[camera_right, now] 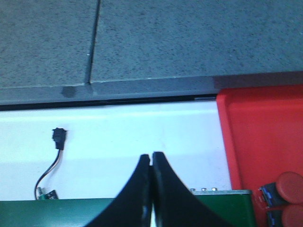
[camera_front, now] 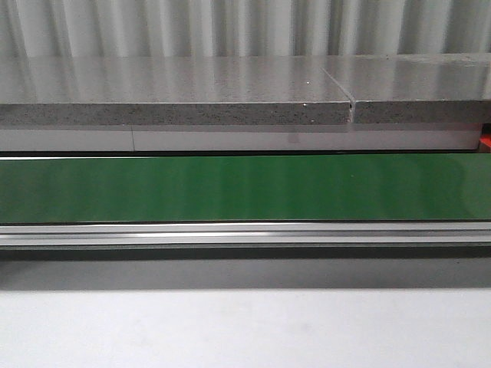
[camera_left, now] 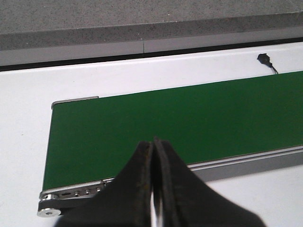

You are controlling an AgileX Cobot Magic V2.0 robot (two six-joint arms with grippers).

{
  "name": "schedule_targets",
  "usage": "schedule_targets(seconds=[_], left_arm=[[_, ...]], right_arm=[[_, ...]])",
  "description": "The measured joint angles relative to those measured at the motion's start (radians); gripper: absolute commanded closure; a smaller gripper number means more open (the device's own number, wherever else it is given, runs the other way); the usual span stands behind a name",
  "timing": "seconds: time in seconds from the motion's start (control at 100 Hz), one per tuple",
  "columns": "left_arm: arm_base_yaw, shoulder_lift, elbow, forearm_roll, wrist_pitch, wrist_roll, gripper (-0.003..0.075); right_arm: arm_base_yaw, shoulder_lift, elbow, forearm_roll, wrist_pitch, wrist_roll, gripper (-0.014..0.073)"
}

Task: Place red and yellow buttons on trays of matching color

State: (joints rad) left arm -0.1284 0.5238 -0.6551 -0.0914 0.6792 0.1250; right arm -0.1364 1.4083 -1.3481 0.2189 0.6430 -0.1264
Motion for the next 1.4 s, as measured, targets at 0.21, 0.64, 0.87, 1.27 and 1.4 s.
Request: schedule_targets(seconds=[0.21, 0.64, 0.87, 1.27, 1.4], left_arm=[[0.0, 0.0, 0.0, 0.0, 0.0, 0.0, 0.0741], [0.0, 0.0, 0.0, 0.0, 0.0, 0.0, 0.0741], [0.0, 0.0, 0.0, 0.0, 0.0, 0.0, 0.0741], [0.0, 0.0, 0.0, 0.0, 0.0, 0.0, 0.0741], [0.0, 0.0, 0.0, 0.0, 0.0, 0.0, 0.0741]], right_arm=[[0.081, -0.055, 0.013, 0.0, 0.0, 0.0, 0.07], [0.106, -0.308, 0.257, 0.0, -0.1, 0.0, 0.07], [0.106, -0.483, 0.413, -0.03, -0.192, 0.0, 0.07], [0.106, -0.774, 0.688, -0.036, -0.261, 0.0, 0.07], [0.106, -0.842, 0.778, -0.034, -0.276, 0.0, 0.07]])
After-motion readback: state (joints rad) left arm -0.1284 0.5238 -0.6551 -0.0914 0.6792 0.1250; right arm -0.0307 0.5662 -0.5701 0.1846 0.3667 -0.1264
